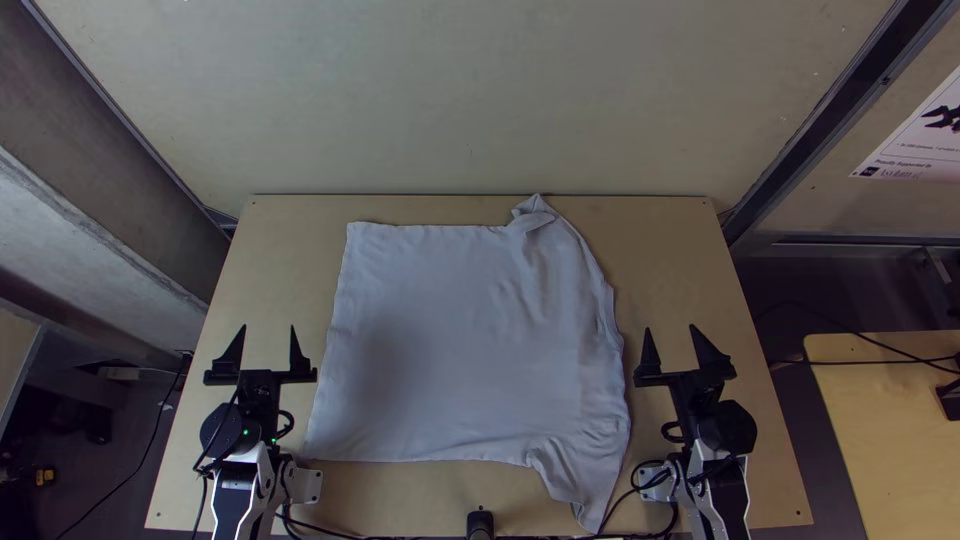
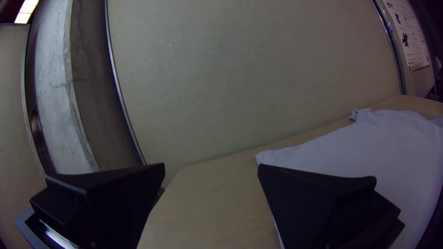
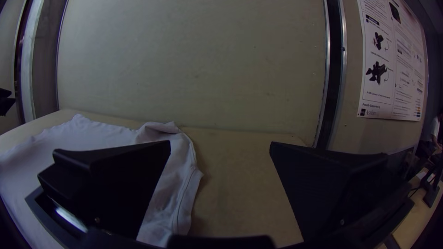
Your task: Fold the t-shirt
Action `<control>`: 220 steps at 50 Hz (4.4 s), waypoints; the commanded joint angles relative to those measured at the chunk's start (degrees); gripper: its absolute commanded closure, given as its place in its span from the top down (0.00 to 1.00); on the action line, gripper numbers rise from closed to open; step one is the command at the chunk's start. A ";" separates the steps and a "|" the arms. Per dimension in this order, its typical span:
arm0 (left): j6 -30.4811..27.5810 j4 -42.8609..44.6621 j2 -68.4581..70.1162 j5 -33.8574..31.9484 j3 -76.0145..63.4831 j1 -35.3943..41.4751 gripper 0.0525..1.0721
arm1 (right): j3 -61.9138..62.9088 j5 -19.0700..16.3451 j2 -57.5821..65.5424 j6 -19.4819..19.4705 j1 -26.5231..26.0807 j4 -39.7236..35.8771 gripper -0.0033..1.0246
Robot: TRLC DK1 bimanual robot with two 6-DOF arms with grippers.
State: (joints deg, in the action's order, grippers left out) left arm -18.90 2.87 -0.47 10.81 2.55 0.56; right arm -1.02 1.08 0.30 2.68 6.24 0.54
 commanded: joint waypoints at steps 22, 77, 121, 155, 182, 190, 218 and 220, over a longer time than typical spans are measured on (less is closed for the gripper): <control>0.61 9.78 -14.56 0.09 13.01 -0.29 0.95 | -13.93 0.24 8.14 -2.33 1.85 6.41 0.96; 9.05 -6.65 -80.30 2.11 73.83 5.86 0.95 | -75.36 0.41 78.45 -7.60 0.26 -3.35 0.96; 19.77 -36.36 -125.21 -4.66 112.24 1.90 0.94 | -105.95 -2.93 112.29 -18.15 -1.14 -29.80 0.96; 21.62 -43.48 -133.65 -3.25 117.25 3.57 0.47 | -131.43 -2.93 128.73 -18.94 -0.09 -48.88 0.96; 22.50 -46.20 -130.93 -3.07 119.18 2.96 0.03 | -130.73 -4.16 137.34 -17.53 3.78 -49.84 0.76; 22.59 -46.73 -130.58 -2.99 119.71 2.61 0.03 | -130.64 -3.98 138.66 -16.92 4.92 -49.93 0.50; 22.94 -48.58 -128.91 -2.99 119.71 3.31 0.03 | -130.56 -0.29 144.28 -12.61 8.70 -51.51 0.51; 22.94 -48.67 -128.64 -2.99 119.71 3.40 0.03 | -130.56 -0.20 144.64 -12.43 8.88 -51.51 0.51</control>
State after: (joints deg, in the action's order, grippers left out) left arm 3.05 -44.66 -132.14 7.11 120.79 3.81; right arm -131.68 0.27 143.11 -11.16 14.00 -50.30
